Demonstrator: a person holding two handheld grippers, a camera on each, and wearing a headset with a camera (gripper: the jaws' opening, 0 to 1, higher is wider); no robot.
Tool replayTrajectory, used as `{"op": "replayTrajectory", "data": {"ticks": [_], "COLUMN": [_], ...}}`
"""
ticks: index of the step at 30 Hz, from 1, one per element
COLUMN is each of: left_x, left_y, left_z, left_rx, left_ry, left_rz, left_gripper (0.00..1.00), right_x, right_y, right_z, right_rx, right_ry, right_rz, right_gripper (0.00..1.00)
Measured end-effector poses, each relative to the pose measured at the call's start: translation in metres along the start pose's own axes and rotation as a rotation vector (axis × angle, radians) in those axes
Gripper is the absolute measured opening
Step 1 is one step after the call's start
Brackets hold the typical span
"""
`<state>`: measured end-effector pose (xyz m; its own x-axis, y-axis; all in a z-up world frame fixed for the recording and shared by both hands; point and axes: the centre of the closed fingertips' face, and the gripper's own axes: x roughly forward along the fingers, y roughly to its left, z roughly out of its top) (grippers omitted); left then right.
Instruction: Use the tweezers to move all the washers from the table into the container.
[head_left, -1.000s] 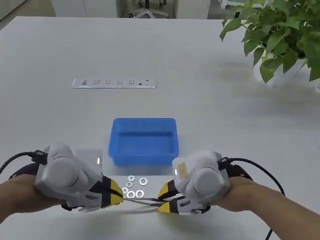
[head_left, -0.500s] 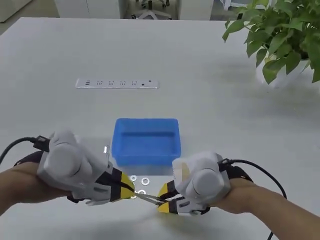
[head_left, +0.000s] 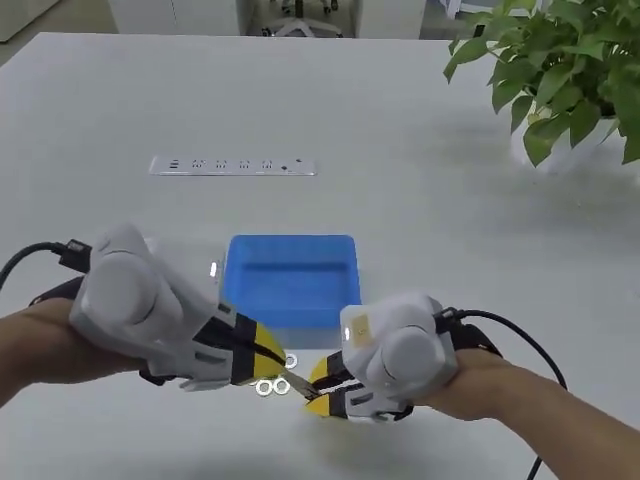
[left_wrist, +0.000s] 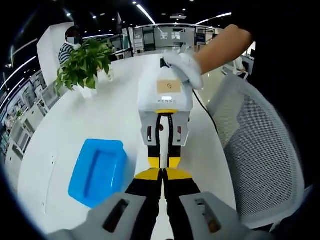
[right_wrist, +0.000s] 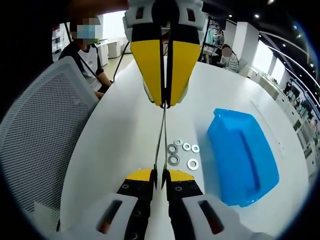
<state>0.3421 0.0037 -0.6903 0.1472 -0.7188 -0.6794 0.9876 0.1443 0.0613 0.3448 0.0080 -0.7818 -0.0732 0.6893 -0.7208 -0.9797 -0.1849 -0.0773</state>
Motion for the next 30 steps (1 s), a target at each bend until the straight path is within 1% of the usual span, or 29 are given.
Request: {"op": "replayTrajectory", "data": {"ticks": [6, 13, 15, 18, 23, 27, 30], "left_x": [-0.001, 0.0, 0.001, 0.004, 0.008, 0.012, 0.013], "left_y": [-0.002, -0.004, -0.004, -0.005, -0.007, -0.008, -0.009], "left_z": [0.005, 0.015, 0.017, 0.017, 0.015, 0.013, 0.015], "left_rx": [0.006, 0.005, 0.007, 0.014, 0.019, 0.01, 0.008], "left_ry": [-0.009, -0.043, -0.046, -0.044, -0.038, -0.043, -0.056], "left_rz": [-0.005, -0.011, -0.012, -0.016, -0.025, -0.035, -0.037], "left_gripper": [0.05, 0.05, 0.05, 0.05, 0.05, 0.05, 0.05], "right_x": [0.002, 0.004, 0.005, 0.006, 0.007, 0.007, 0.005], "right_y": [0.001, 0.002, 0.003, 0.004, 0.007, 0.009, 0.009], "right_z": [0.006, 0.014, 0.015, 0.014, 0.008, 0.003, 0.002], "right_rx": [0.004, 0.015, 0.017, 0.014, 0.011, 0.006, 0.015], "right_ry": [-0.013, -0.046, -0.05, -0.049, -0.035, -0.021, -0.028], "right_rz": [0.002, -0.001, 0.0, 0.001, 0.006, 0.009, 0.005], "right_gripper": [0.12, 0.11, 0.11, 0.11, 0.11, 0.11, 0.11]}}
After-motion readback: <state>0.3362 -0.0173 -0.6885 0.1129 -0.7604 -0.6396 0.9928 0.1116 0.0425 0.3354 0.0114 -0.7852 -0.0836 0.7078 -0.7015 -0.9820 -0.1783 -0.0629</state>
